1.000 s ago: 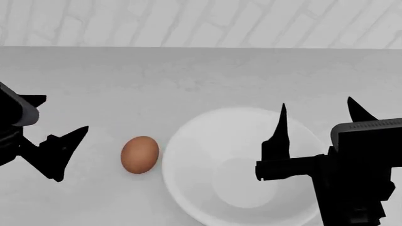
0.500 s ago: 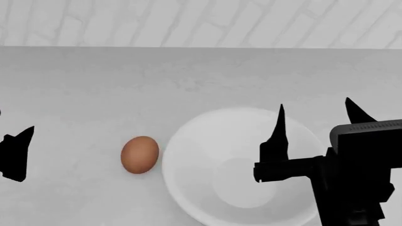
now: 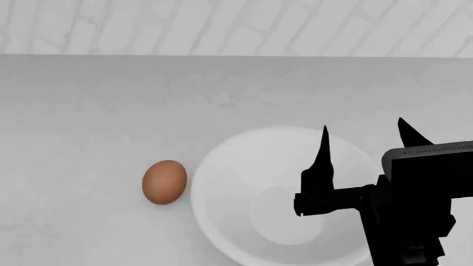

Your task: Place the eggs and milk next to the bowl.

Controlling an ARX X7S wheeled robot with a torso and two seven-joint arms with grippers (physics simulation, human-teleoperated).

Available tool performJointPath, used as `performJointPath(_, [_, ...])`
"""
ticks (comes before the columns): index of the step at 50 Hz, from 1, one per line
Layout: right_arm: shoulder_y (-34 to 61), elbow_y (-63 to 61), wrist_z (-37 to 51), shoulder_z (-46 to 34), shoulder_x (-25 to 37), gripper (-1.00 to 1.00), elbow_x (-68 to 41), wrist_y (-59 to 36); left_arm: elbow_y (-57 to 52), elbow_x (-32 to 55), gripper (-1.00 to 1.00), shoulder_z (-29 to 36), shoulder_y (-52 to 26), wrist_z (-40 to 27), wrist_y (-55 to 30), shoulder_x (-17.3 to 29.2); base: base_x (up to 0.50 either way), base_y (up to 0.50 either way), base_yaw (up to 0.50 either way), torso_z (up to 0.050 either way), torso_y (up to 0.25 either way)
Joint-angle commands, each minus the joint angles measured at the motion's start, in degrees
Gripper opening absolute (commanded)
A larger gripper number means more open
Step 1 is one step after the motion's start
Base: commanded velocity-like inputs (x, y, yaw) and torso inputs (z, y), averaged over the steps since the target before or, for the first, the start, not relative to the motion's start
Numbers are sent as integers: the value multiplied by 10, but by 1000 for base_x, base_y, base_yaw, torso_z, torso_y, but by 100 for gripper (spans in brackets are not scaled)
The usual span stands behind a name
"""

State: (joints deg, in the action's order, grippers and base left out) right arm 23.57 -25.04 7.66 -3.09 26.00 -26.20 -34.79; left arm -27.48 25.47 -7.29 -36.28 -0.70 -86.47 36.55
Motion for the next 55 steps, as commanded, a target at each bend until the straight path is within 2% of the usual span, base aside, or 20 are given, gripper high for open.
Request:
performJointPath(1, [1,11,-9,1,-7,100,7,4,-8,49,100,-66,40,-21,-32,14,0,0,0,0,0])
performJointPath(17, [2,8,-9,-2,-6,100,4,3,-12,163,100,-131,91,-107,-33,54,0,0,0,0,0])
performJointPath(23, [13,12,-9,-9,-8,100,4,-1,23,159,100,-148,111,-109,1,55,0,0,0,0,0])
performJointPath(29, [18,18,-10,-14,-9,100,6,-1,61,147,100,-132,112,-105,37,48,0,0,0,0,0])
performJointPath(40, [26,20,-9,-22,-7,100,7,-6,93,143,100,-121,105,-110,54,32,0,0,0,0,0])
performJointPath(55, [28,14,-4,-26,-5,100,6,-15,146,118,100,-89,106,-97,112,33,0,0,0,0,0])
